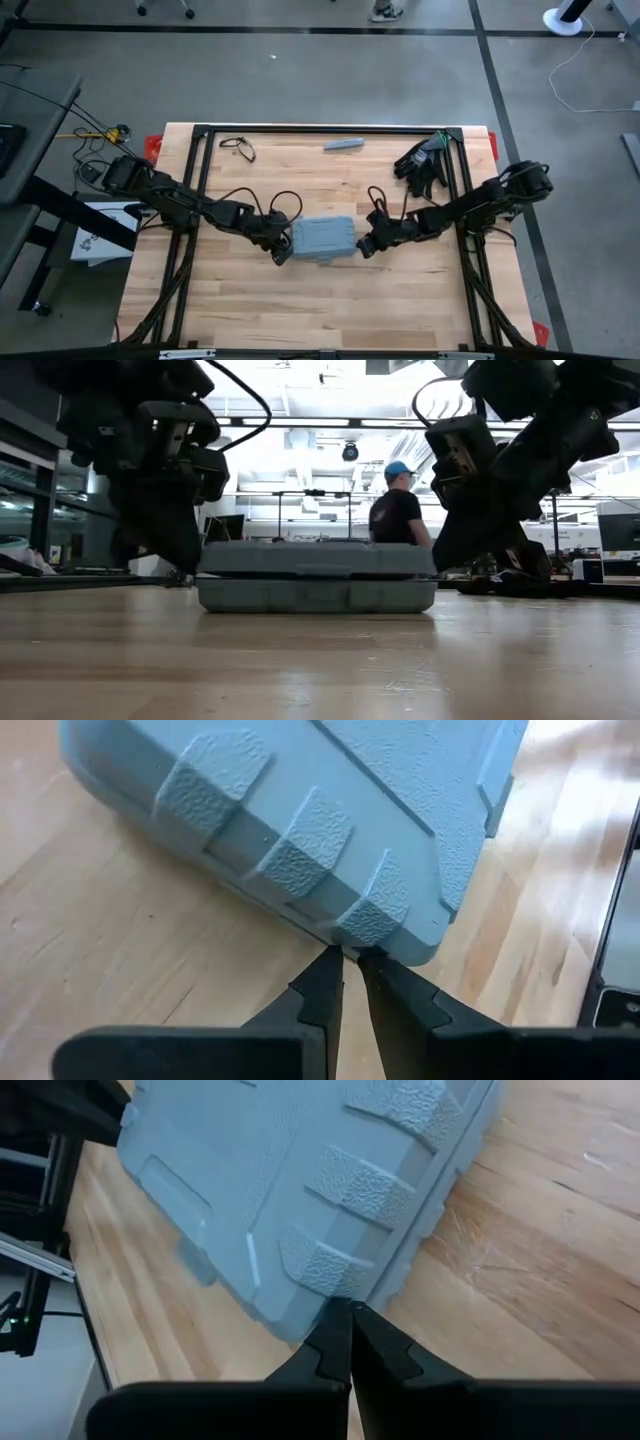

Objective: Prefit tool cases
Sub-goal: Open the gray prefit tool case

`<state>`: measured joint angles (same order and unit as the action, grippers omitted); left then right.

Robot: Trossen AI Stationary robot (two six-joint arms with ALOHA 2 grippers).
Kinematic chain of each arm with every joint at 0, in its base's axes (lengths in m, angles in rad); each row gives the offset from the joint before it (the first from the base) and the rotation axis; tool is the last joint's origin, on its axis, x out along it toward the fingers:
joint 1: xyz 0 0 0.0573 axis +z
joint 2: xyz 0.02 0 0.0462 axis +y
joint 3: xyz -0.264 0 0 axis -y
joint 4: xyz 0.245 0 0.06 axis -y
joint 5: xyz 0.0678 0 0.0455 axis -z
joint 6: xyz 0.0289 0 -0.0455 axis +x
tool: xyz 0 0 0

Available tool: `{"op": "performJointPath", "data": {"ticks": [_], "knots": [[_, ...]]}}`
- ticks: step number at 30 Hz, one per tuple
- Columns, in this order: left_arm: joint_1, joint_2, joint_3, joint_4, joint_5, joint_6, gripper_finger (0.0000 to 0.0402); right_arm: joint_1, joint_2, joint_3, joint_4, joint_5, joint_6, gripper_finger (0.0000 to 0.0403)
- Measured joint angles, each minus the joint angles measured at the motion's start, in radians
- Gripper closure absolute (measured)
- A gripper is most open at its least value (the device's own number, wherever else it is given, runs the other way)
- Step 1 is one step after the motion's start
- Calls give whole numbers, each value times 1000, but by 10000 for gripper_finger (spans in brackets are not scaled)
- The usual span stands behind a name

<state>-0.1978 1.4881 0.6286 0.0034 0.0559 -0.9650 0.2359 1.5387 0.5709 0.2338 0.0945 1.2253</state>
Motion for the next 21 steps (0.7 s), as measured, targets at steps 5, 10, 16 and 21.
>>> {"op": "performJointPath", "data": {"ticks": [5, 10, 16, 21], "knots": [[0, -14, 46, -87, -8, 37, 358, 0, -31, 0, -17, 3, -2, 402], [1, -48, 72, -157, -47, 69, 358, 0, -55, 0, -17, 8, -8, 402], [9, -92, 79, -198, -102, 80, 358, 0, -86, 0, -24, 30, -13, 402], [11, -127, 79, -212, -131, 87, 358, -2, -108, 0, -27, 59, -13, 402]]}}
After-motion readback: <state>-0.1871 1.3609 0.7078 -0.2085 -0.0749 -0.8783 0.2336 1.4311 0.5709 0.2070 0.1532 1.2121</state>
